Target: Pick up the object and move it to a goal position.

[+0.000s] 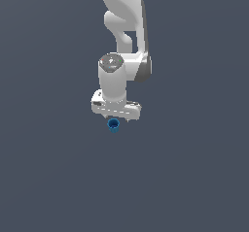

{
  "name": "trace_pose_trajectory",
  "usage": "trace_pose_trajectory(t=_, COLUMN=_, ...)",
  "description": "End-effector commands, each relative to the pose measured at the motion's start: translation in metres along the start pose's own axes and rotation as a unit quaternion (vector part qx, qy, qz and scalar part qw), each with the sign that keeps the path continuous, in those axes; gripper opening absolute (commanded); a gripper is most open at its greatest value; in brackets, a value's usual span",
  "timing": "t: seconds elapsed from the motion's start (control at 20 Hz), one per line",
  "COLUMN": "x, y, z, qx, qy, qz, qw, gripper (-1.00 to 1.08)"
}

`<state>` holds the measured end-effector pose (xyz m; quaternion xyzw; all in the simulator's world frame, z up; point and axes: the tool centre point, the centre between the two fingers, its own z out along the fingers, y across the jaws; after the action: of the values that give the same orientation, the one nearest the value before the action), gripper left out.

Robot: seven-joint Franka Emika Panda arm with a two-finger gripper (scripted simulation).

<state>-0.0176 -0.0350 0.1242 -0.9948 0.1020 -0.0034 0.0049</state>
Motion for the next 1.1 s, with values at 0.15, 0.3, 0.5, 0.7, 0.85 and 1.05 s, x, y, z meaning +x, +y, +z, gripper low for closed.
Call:
trace_pose_trajectory(t=0.15, x=-0.005, y=0.018, z=0.026, qx=-0.004, qy=-0.002, qz=0.046, qw=0.9989, gripper=1.00)
trace_pose_trajectory(t=0.3, x=-0.007, y=0.022, z=0.032, qx=-0.005, qy=-0.002, qz=0.057, qw=0.9984, gripper=1.00)
trace_pose_trajectory(t=0.5, x=-0.007, y=0.022, z=0.033, qx=-0.005, qy=-0.003, qz=0.056, qw=0.9984, gripper=1.00)
trace_pose_trajectory(t=0.7, x=-0.007, y=0.022, z=0.041, qx=-0.005, qy=-0.003, qz=0.056, qw=0.9984, gripper=1.00)
trace_pose_trajectory(t=0.85, x=-0.008, y=0.023, z=0.054, qx=-0.005, qy=-0.003, qz=0.057, qw=0.9983, gripper=1.00)
trace_pose_trajectory(t=1.05, x=-0.009, y=0.023, z=0.074, qx=-0.005, qy=-0.003, qz=0.058, qw=0.9983, gripper=1.00)
